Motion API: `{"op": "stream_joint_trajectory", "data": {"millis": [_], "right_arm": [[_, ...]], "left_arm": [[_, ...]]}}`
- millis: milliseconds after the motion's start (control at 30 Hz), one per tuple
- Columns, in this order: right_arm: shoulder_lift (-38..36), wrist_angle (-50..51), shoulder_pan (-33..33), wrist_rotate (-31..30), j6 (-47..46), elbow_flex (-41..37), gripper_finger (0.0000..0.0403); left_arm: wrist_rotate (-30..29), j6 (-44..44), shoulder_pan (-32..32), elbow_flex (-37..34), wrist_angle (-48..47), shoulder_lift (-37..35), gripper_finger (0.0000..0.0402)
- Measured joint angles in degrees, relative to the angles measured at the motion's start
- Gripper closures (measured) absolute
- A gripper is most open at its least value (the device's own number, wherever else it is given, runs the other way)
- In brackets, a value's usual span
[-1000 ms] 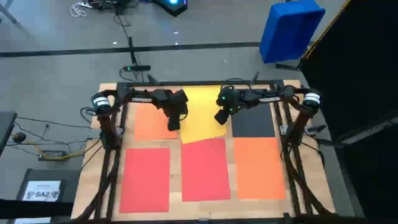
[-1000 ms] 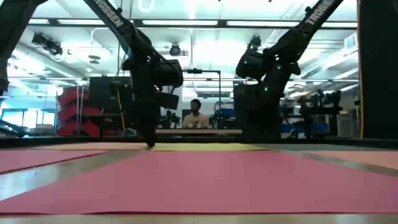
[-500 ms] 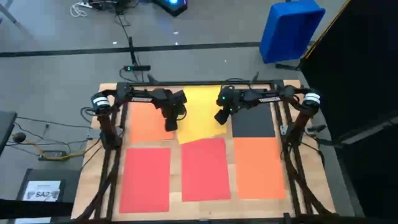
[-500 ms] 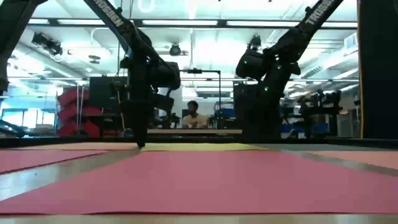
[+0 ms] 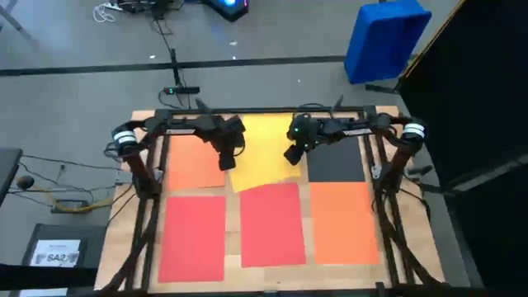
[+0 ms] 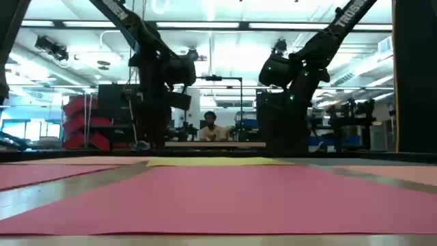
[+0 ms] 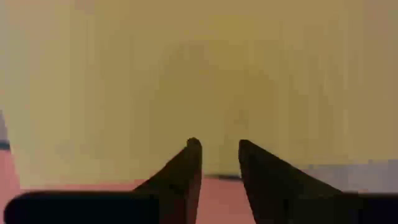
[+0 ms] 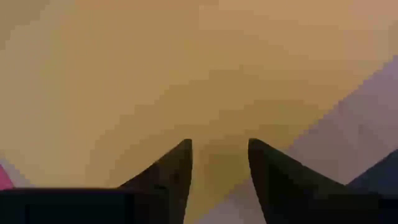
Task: Organize paper
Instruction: Stack the yellow paper on top of the yellow paper
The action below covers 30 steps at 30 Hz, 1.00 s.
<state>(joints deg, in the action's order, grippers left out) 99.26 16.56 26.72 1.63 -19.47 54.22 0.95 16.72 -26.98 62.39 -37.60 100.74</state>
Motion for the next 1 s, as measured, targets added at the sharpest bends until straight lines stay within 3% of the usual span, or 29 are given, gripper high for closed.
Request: {"op": "stream_joint_trajectory", "data": {"millis": [433,1000], "right_arm": [[0.00,0.24,0.47,-0.11,-0.01,0.00,0.0270],[0.00,0.21,0.99,-0.07,0.17,0.00,0.0270]], "left_arm": [[0.86,1.30,0.06,0.67,6.30,4.22,0.0312],[3.23,9.64,-0.04,2.25,12.24,7.08,0.0312]]}}
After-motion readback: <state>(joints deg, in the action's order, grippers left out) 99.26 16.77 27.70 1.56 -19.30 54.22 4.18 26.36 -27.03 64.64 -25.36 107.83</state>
